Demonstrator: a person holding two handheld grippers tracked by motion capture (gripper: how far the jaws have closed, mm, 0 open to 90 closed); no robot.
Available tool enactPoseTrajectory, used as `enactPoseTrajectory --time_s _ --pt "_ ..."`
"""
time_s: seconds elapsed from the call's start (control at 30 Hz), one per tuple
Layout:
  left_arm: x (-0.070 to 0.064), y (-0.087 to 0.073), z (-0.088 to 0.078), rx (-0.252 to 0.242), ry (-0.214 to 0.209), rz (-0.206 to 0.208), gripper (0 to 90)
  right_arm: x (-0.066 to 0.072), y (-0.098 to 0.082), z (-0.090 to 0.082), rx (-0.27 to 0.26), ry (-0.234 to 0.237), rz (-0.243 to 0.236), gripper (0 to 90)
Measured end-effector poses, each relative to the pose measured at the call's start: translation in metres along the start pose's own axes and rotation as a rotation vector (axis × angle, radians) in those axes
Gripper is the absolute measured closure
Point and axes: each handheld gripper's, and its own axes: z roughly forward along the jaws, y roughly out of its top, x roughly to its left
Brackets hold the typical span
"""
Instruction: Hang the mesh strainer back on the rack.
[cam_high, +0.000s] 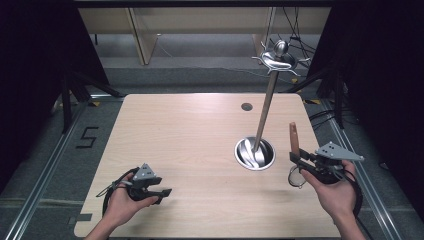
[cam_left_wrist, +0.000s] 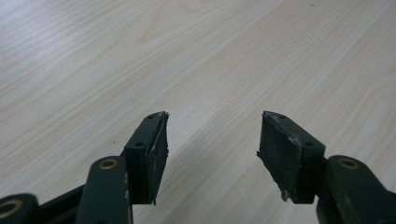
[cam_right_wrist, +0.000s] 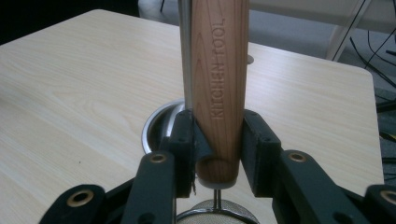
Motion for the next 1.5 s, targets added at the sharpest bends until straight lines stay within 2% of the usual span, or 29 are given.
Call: enactPoseTrajectory --time_s 0.03,0.13,0.17,0.27,0.37,0.4,0.47,0.5,0.53,0.63,0.67,0.7,0.73,0.77,0.8,0.83,0.87,0.97,1.07,1.1,1.13,1.17,1.27,1.33,1.37,1.4,1.43,1.47,1.5 --pt "0.0 0.0 0.0 0.0 0.0 0.001 41.3 0.002 0.001 -0.002 0.016 -0.006 0.027 69.1" --pt "0.0 0.0 0.0 0.0 0.001 0.001 41.2 0.001 0.003 -0.001 -0.009 0.002 -0.001 69.1" --pt "0.0 0.0 0.0 -0.001 0.001 0.001 41.3 0.004 0.004 -0.003 -0.001 -0.005 0.029 69.1" --pt "0.0 0.0 0.0 -0.002 0.002 0.003 41.3 0.002 0.006 -0.003 -0.023 0.005 0.009 69.1" --pt "0.0 0.0 0.0 0.0 0.012 0.001 41.3 0.003 0.008 -0.004 -0.044 -0.005 0.023 69.1" --pt "0.001 0.0 -0.001 0.0 0.002 0.007 41.2 0.004 0.009 -0.006 -0.032 -0.002 0.035 69.1" --pt "0.001 0.0 -0.001 0.0 0.001 0.005 41.3 0.004 0.01 -0.006 -0.04 -0.006 0.027 69.1" --pt "0.0 0.0 0.0 -0.001 0.002 0.003 41.3 0.002 0.011 -0.006 -0.055 -0.015 -0.001 69.1" --pt "0.0 0.0 0.0 -0.001 0.002 0.002 41.3 0.004 0.012 -0.008 -0.049 -0.011 0.021 69.1" --pt "0.001 0.0 -0.001 0.0 0.003 0.001 41.3 0.003 0.014 -0.009 -0.069 -0.01 0.015 69.1" --pt "0.002 0.001 -0.001 0.0 0.005 0.026 41.3 0.004 0.016 -0.011 -0.065 -0.016 0.025 69.1" --pt "0.001 0.0 -0.001 -0.002 0.005 0.009 41.3 0.003 0.018 -0.011 -0.084 -0.01 -0.001 69.1" --pt "0.001 0.0 -0.001 -0.004 0.004 -0.002 41.3 0.003 0.018 -0.011 -0.084 -0.01 -0.001 69.1" --pt "0.001 0.0 -0.001 -0.004 0.005 0.003 41.2 0.004 0.019 -0.012 -0.084 -0.016 0.012 69.1" --pt "0.003 0.0 -0.001 -0.003 0.01 0.03 41.2 0.005 0.02 -0.011 -0.093 -0.011 0.025 69.1" --pt "0.004 0.001 -0.001 -0.004 0.017 0.036 41.2 0.005 0.021 -0.013 -0.085 -0.01 0.019 69.1" --pt "0.004 0.001 -0.001 -0.004 0.014 0.032 41.2 0.005 0.022 -0.013 -0.087 -0.009 0.003 69.1" --pt "0.002 0.0 -0.001 -0.007 0.004 -0.003 41.2 0.007 0.026 -0.012 -0.102 -0.011 0.019 69.1" --pt "0.002 -0.001 -0.002 -0.006 0.005 -0.007 41.2 0.006 0.029 -0.013 -0.11 -0.004 -0.002 69.1" --pt "0.003 -0.001 -0.002 -0.007 0.008 0.017 41.2 0.008 0.03 -0.014 -0.108 -0.003 0.015 69.1" --pt "0.003 -0.001 -0.002 -0.008 0.008 0.014 41.2 0.007 0.032 -0.014 -0.113 -0.001 0.003 69.1" --pt "0.004 -0.001 -0.003 -0.009 0.009 0.014 41.2 0.008 0.033 -0.015 -0.112 0.001 0.015 69.1" --pt "0.005 -0.001 -0.003 -0.007 0.018 0.026 41.2 0.006 0.037 -0.015 -0.133 -0.001 -0.021 69.1" --pt "0.003 -0.001 -0.003 -0.007 0.01 0.012 41.2 0.009 0.04 -0.017 -0.128 0.007 0.015 69.1" --pt "0.003 -0.001 -0.003 -0.007 0.011 0.012 41.2 0.007 0.041 -0.017 -0.146 -0.001 -0.009 69.1" --pt "0.003 -0.001 -0.003 -0.007 0.011 0.014 41.2 0.009 0.042 -0.017 -0.156 -0.006 0.019 69.1" --pt "0.003 -0.001 -0.003 -0.007 0.012 0.013 41.1 0.009 0.044 -0.017 -0.156 0.013 0.011 69.1" --pt "0.003 -0.001 -0.002 -0.012 0.012 0.007 41.1 0.009 0.045 -0.018 -0.146 0.012 0.016 69.1" --pt "0.004 -0.001 -0.003 -0.008 0.018 0.022 41.1 0.01 0.046 -0.018 -0.157 -0.001 0.023 69.1"
